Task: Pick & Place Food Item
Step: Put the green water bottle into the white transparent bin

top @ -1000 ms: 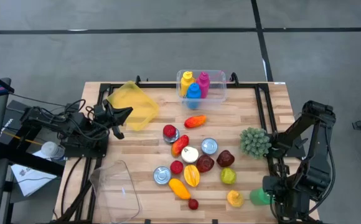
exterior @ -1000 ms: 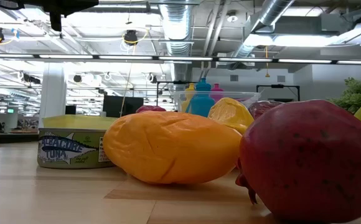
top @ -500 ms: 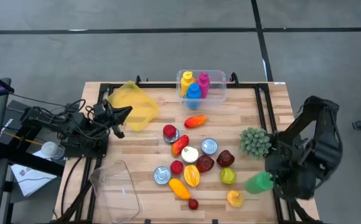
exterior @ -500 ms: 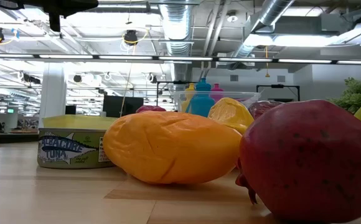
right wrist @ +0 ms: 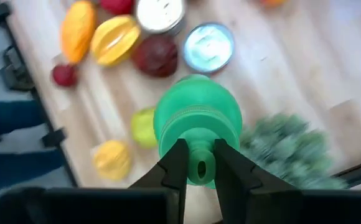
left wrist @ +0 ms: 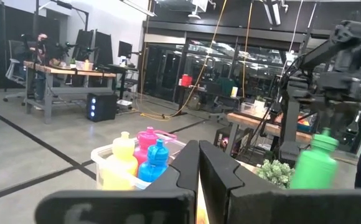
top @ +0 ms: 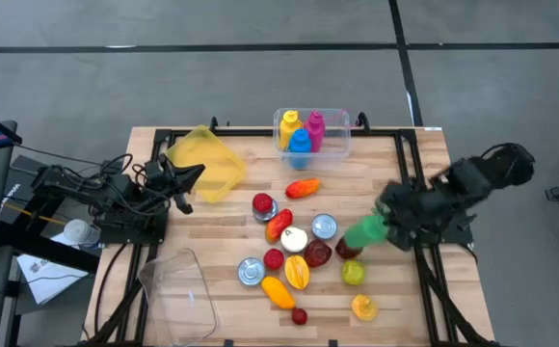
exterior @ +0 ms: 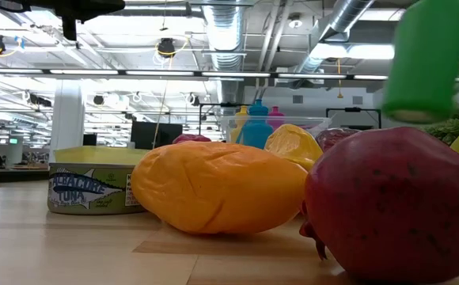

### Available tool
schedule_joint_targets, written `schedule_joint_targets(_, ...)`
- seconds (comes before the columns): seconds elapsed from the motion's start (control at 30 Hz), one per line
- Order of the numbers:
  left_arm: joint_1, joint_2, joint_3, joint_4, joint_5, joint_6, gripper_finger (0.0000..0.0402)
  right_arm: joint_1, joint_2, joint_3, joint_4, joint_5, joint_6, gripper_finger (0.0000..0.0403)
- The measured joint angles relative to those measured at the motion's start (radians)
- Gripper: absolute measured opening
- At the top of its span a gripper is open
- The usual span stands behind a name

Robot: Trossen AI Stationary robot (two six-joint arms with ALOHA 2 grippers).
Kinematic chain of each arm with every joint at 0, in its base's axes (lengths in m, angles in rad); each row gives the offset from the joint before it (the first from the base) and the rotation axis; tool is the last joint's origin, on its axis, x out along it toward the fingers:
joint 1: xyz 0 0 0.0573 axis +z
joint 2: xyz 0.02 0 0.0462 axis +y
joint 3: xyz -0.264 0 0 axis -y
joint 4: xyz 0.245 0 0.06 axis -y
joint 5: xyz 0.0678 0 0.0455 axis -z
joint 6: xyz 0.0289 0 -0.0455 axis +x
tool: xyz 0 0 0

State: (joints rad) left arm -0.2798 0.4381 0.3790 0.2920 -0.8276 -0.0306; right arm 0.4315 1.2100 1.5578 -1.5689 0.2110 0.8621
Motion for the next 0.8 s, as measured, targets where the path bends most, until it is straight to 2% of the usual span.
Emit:
schedule_joint_targets(0.2, 0.0, 0.0, 0.0, 0.0, 0.0, 0.019, 0.0, -0.265, 0.01, 0.0, 0.084, -0.002, -0.273, 0.0053)
schedule_joint_targets(0.4, 0.0, 0.0, 0.0, 0.001, 0.001, 0.019, 0.0, -0.508, 0.015, 0.019, 0.176, -0.003, -0.414, 0.0053)
schedule_joint_targets(0.63, 0.0, 0.0, 0.0, 0.003, 0.002, 0.019, 0.0, -0.681, 0.099, 0.238, 0.219, -0.003, -0.546, 0.0054)
schedule_joint_targets(0.8, 0.0, 0.0, 0.0, 0.003, 0.003, 0.019, 0.0, -0.808, 0.204, 0.386, 0.219, 0.0, -0.634, 0.0054)
